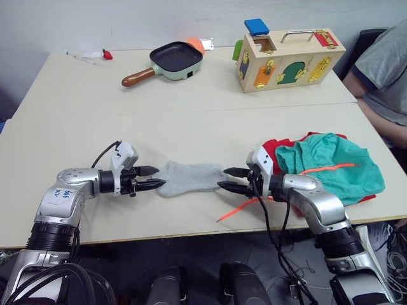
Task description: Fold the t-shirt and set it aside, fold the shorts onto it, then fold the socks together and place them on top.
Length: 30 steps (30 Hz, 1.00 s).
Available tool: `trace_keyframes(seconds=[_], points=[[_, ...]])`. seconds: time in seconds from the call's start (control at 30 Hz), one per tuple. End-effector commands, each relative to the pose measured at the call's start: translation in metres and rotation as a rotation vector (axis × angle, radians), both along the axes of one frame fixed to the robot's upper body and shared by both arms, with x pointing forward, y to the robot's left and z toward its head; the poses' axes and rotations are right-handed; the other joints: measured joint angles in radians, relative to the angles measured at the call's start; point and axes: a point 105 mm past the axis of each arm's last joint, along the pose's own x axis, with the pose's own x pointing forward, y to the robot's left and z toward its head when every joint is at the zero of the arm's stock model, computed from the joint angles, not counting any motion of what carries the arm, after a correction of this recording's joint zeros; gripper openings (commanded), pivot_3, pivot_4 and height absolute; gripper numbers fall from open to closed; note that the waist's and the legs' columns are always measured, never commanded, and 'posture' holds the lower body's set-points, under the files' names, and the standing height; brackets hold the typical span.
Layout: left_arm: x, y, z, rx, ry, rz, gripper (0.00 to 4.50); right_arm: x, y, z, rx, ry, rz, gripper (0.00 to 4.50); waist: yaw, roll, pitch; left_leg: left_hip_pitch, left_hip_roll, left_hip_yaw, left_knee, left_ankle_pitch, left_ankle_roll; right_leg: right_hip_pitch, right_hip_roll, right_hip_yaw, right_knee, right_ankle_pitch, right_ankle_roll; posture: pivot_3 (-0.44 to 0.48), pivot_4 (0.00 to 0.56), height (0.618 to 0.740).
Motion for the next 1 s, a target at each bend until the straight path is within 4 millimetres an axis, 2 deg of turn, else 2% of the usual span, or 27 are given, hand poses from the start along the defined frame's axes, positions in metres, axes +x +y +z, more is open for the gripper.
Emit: trace_keyframes(seconds=[0.03, 0.27, 0.4, 0.43, 0.47, 0.6, 0.67, 0.8, 1.0], points=[[0.001, 0.005, 0.004, 0.029, -0.015, 0.006, 2.76, 0.008, -0.002, 0.010, 0.016, -0.023, -0.032, 2.65, 0.000, 0.000, 0.000, 0.000, 0.000, 0.000, 0.000, 0.000, 0.000, 0.000, 0.000, 0.000, 0.000, 0.000, 0.000, 0.000, 0.150, 0.740], [0.001, -0.002, -0.003, 0.010, 0.004, 0.005, 2.76, 0.015, 0.001, 0.002, -0.031, -0.011, -0.043, 2.65, 0.000, 0.000, 0.000, 0.000, 0.000, 0.000, 0.000, 0.000, 0.000, 0.000, 0.000, 0.000, 0.000, 0.000, 0.000, 0.000, 0.150, 0.740], [0.000, -0.005, -0.006, 0.003, 0.017, 0.001, 1.91, 0.015, 0.004, 0.004, -0.014, -0.011, -0.024, 2.70, 0.000, 0.000, 0.000, 0.000, 0.000, 0.000, 0.000, 0.000, 0.000, 0.000, 0.000, 0.000, 0.001, 0.000, 0.000, 0.000, 0.150, 0.740], [-0.001, -0.006, -0.007, 0.005, 0.020, 0.001, 1.57, 0.014, 0.005, 0.004, -0.011, -0.010, -0.020, 2.31, -0.001, 0.000, 0.000, 0.000, 0.000, 0.000, 0.000, 0.000, 0.000, 0.000, 0.000, 0.000, 0.001, 0.000, 0.000, 0.000, 0.150, 0.740], [-0.001, -0.006, -0.008, 0.004, 0.027, 0.000, 1.26, 0.014, 0.006, 0.004, -0.012, -0.010, -0.015, 2.12, -0.001, 0.000, 0.000, 0.000, 0.000, 0.000, 0.000, 0.000, 0.000, 0.000, 0.000, 0.000, 0.001, 0.000, 0.000, 0.000, 0.150, 0.740], [-0.003, -0.007, -0.010, -0.002, 0.037, -0.001, 0.00, 0.012, 0.008, 0.005, -0.010, -0.023, 0.000, 0.64, -0.001, 0.000, 0.000, 0.000, 0.000, 0.000, 0.000, 0.000, 0.000, 0.000, 0.000, 0.000, 0.002, 0.000, 0.000, 0.000, 0.150, 0.740], [-0.003, -0.007, -0.010, -0.001, 0.037, 0.000, 0.00, 0.012, 0.009, 0.007, -0.008, -0.036, 0.012, 0.02, -0.001, 0.000, 0.000, 0.000, 0.000, 0.000, 0.000, 0.000, 0.000, 0.000, 0.000, 0.000, 0.002, 0.000, 0.000, 0.000, 0.150, 0.740], [-0.002, -0.007, -0.003, -0.044, 0.012, 0.003, 0.00, 0.012, 0.009, 0.012, 0.003, -0.052, 0.020, 0.02, -0.001, 0.000, 0.000, 0.000, 0.000, 0.000, 0.000, 0.000, 0.000, 0.000, 0.000, 0.000, 0.002, 0.000, 0.000, 0.000, 0.150, 0.740], [-0.005, -0.004, 0.021, -0.131, -0.036, -0.023, 0.00, 0.014, 0.007, 0.027, 0.034, -0.082, 0.033, 0.02, -0.001, 0.000, 0.000, 0.000, 0.000, 0.000, 0.000, 0.000, 0.000, 0.000, 0.000, 0.000, 0.002, 0.000, 0.000, 0.000, 0.150, 0.740]])
